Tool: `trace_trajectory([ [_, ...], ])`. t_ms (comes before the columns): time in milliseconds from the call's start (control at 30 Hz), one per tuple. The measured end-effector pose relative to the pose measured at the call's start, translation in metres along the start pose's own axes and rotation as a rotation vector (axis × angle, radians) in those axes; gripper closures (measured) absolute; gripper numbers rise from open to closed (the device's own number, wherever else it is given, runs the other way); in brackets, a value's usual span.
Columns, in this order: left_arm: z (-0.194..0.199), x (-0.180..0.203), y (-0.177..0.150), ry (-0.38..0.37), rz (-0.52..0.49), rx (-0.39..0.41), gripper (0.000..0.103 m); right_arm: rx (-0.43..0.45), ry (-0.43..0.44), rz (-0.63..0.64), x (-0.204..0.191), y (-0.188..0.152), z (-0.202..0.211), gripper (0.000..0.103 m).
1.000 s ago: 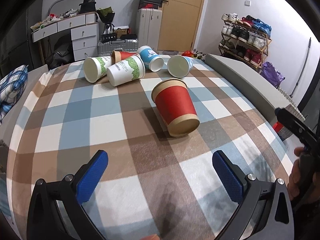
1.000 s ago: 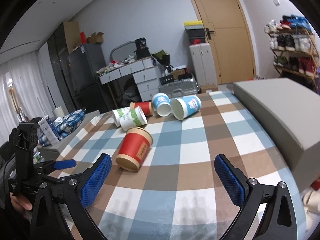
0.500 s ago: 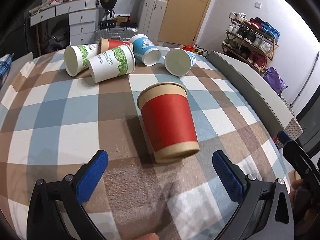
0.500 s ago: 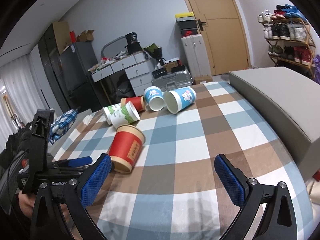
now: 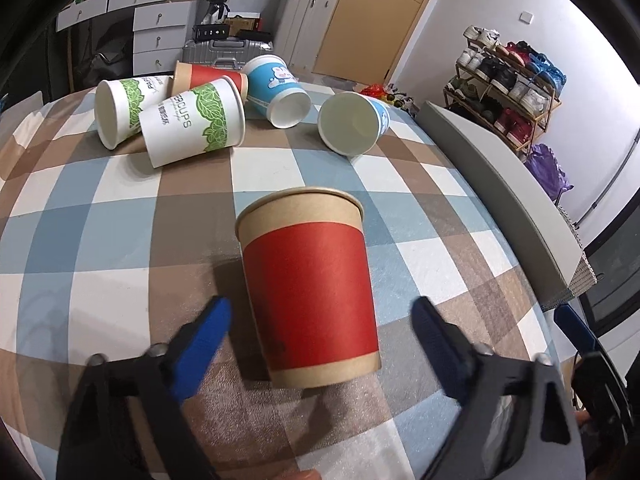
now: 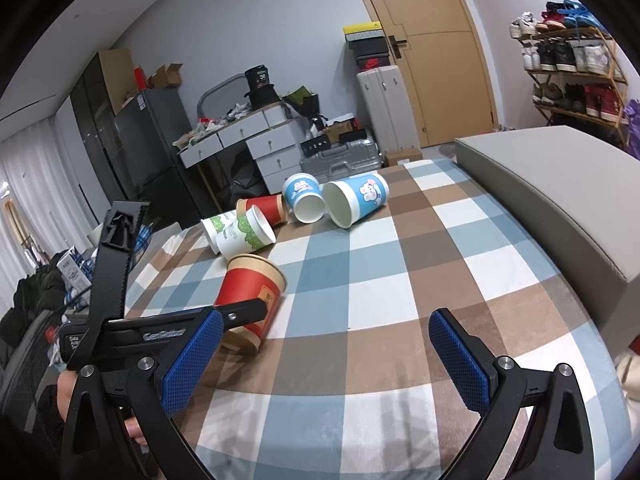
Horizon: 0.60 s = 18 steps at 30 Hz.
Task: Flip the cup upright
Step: 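Move the left tool toward the red cup lying on its side, then close the left gripper around the red cup's body and lift it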
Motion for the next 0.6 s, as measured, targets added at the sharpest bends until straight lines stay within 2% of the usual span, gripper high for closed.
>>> trace_trajectory([
  [33,0.0,0.0,0.0,-0.001,0.0,-0.004,0.025,0.0,-0.001,0.001,0.0,0.0,0.0,0.0],
  [100,-0.001,0.0,-0.001,-0.004,-0.003,-0.011,0.044,0.001,-0.001,0.0,0.001,0.0,0.0,0.0],
  [133,-0.001,0.0,-0.002,-0.008,-0.003,-0.014,0.046,0.001,-0.001,-0.001,0.001,0.0,0.0,0.0],
  [400,0.009,0.002,0.004,-0.004,-0.018,0.014,0.046,0.005,-0.002,0.002,0.0,0.0,0.002,0.0],
  [600,0.024,0.001,0.006,0.032,-0.038,0.049,0.046,0.015,0.003,0.017,-0.005,0.001,0.007,0.0],
])
Point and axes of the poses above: each gripper's, at about its wrist camera, not at the fingertips, and z roughly against the way its jaws point, x to its right, y to its top, the point moved 5 cm from there along -z, roughly the way its jaws point, and after that the axes turned 9 degrees about -z, right-handed, at the moved point
